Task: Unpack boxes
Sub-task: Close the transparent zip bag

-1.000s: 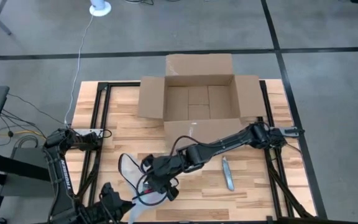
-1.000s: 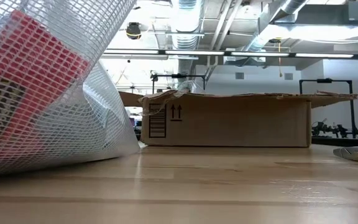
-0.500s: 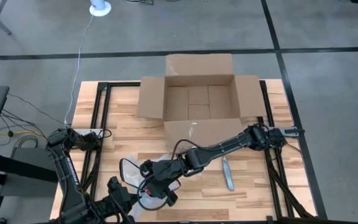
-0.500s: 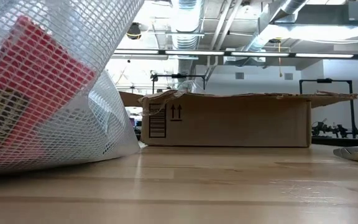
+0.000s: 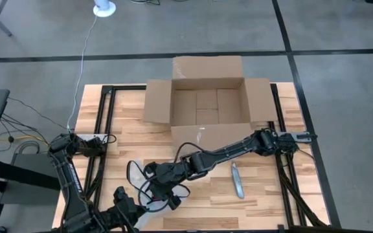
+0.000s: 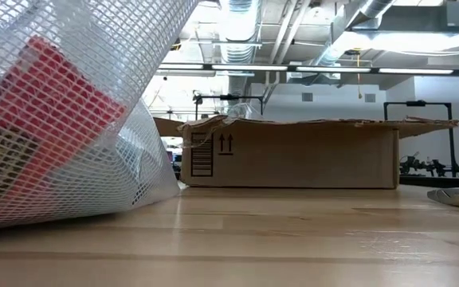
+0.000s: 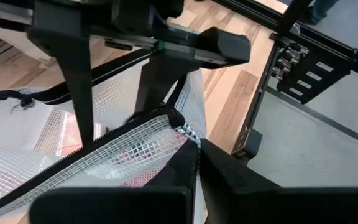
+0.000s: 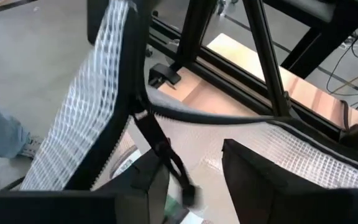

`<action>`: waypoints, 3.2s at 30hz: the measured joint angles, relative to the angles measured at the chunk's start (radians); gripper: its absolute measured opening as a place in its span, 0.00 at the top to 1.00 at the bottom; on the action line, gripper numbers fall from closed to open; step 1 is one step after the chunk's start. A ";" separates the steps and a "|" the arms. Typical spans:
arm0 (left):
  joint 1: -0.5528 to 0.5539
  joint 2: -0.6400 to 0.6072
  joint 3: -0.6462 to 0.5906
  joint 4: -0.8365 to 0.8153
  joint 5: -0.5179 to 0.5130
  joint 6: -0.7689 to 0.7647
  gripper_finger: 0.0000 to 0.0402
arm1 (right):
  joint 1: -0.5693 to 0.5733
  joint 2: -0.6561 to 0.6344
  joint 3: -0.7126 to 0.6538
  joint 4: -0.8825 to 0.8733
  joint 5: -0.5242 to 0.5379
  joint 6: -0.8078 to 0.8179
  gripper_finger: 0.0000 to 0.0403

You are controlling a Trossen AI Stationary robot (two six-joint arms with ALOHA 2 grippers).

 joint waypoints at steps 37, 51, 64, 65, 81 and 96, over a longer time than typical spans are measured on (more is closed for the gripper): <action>-0.156 0.141 -0.006 0.171 0.038 -0.381 1.00 | -0.078 -0.123 0.170 -0.459 0.336 -0.413 1.00; 0.035 0.122 0.163 -0.146 -0.172 -0.289 1.00 | -0.077 -0.135 0.167 -0.482 0.334 -0.333 1.00; 0.241 0.056 0.170 -0.171 0.128 0.109 0.89 | -0.088 -0.137 0.167 -0.515 0.333 -0.333 1.00; 0.247 0.045 0.170 -0.171 0.153 0.110 0.86 | -0.091 -0.137 0.167 -0.518 0.334 -0.333 1.00; 0.363 0.020 0.170 -0.292 0.162 0.010 0.61 | -0.130 -0.137 0.167 -0.537 0.333 -0.343 1.00; 0.427 0.035 -0.045 -0.282 -0.016 -0.114 0.87 | -0.136 -0.137 0.167 -0.562 0.334 -0.357 1.00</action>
